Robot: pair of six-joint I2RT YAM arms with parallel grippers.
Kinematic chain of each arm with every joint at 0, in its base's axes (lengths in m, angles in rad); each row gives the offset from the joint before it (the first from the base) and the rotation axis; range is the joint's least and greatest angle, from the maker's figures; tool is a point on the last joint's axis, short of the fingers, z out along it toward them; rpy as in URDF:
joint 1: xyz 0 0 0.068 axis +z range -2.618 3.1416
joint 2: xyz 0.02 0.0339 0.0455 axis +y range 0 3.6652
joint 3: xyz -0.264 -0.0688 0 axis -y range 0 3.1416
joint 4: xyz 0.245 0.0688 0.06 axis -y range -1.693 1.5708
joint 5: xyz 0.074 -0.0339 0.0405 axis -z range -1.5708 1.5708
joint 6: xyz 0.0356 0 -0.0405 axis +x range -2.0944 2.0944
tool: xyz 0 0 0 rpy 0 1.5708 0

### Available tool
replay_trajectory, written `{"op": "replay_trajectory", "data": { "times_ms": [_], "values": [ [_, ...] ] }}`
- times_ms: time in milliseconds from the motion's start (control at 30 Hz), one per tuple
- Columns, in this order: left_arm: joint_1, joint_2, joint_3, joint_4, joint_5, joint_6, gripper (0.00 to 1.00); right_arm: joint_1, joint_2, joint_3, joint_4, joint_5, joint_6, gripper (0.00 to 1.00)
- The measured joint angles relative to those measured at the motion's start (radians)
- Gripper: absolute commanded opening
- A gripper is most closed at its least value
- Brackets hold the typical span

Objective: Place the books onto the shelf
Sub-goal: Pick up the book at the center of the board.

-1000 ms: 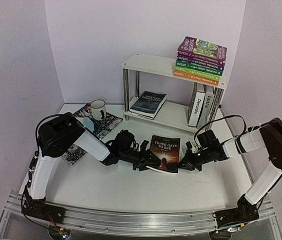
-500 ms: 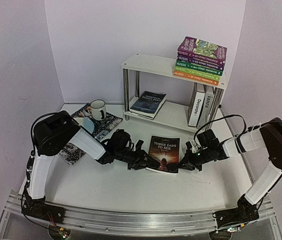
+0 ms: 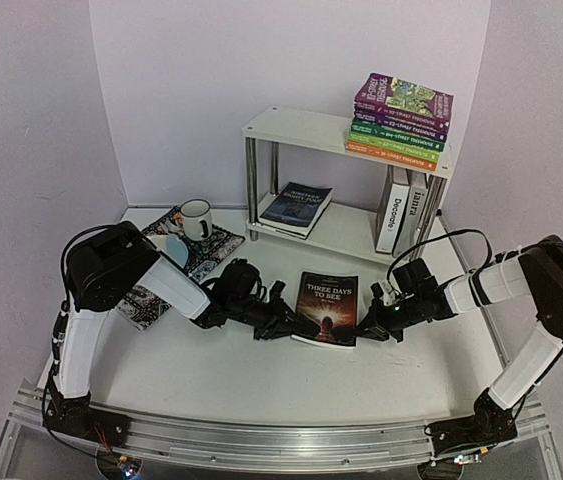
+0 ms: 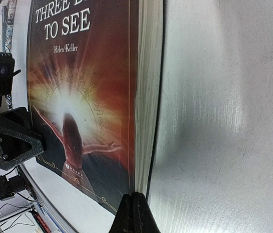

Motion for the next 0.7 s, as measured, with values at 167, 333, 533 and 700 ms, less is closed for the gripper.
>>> {"op": "replay_trajectory", "data": {
  "times_ms": [167,333,533,700],
  "values": [
    [0.000,-0.002,-0.002,-0.008,0.000,0.001,0.12,0.000,0.000,0.000,-0.001,0.000,0.000,0.00],
    [0.000,-0.010,-0.004,-0.019,-0.007,0.006,0.00,0.000,0.000,0.000,-0.001,0.000,-0.003,0.15],
    [0.000,-0.028,-0.007,-0.037,-0.008,0.007,0.00,0.009,-0.042,0.000,-0.048,0.032,-0.033,0.28],
    [0.004,-0.077,-0.008,-0.056,-0.005,0.007,0.00,0.055,-0.141,0.025,-0.139,0.112,-0.103,0.37]
  ]
}}
